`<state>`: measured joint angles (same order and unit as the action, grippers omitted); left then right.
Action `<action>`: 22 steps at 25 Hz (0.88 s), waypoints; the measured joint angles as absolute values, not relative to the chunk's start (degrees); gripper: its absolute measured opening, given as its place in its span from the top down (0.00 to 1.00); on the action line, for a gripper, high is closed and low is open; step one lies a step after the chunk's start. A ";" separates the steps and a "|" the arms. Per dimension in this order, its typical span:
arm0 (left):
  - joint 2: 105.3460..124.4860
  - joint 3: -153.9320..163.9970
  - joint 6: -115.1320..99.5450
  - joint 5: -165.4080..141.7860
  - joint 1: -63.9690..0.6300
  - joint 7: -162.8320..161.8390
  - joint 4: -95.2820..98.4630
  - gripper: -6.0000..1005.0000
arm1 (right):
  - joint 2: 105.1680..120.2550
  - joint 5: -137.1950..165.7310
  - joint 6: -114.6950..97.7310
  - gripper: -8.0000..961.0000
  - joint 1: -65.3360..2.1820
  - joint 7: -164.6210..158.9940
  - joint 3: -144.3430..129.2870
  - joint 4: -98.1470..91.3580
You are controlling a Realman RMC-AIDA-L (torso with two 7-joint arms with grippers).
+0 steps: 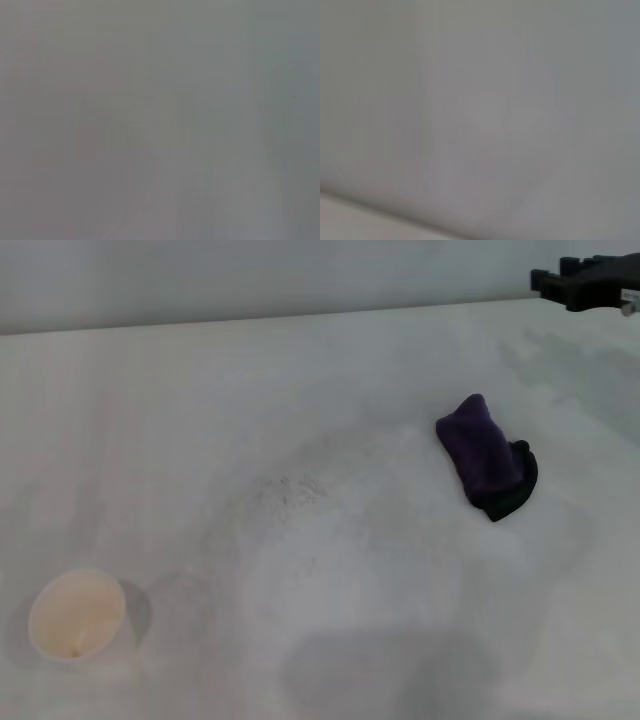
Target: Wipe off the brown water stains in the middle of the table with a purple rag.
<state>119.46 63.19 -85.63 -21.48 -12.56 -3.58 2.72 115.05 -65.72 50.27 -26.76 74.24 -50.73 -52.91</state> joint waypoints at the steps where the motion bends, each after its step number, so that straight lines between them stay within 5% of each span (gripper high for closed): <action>1: 119.48 63.19 -85.67 -21.46 -12.57 -3.58 2.72 0.13 | 115.05 -69.78 49.54 0.52 -26.66 79.21 -49.23 -50.60; 22: 119.77 63.26 -86.85 -16.87 -13.06 -6.68 1.97 0.12 | 115.47 -122.69 67.08 0.52 -26.29 155.29 -30.58 -13.53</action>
<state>119.77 63.26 -86.85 -16.87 -13.06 -6.68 1.97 115.47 -122.69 67.08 -26.29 155.29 -30.58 -13.53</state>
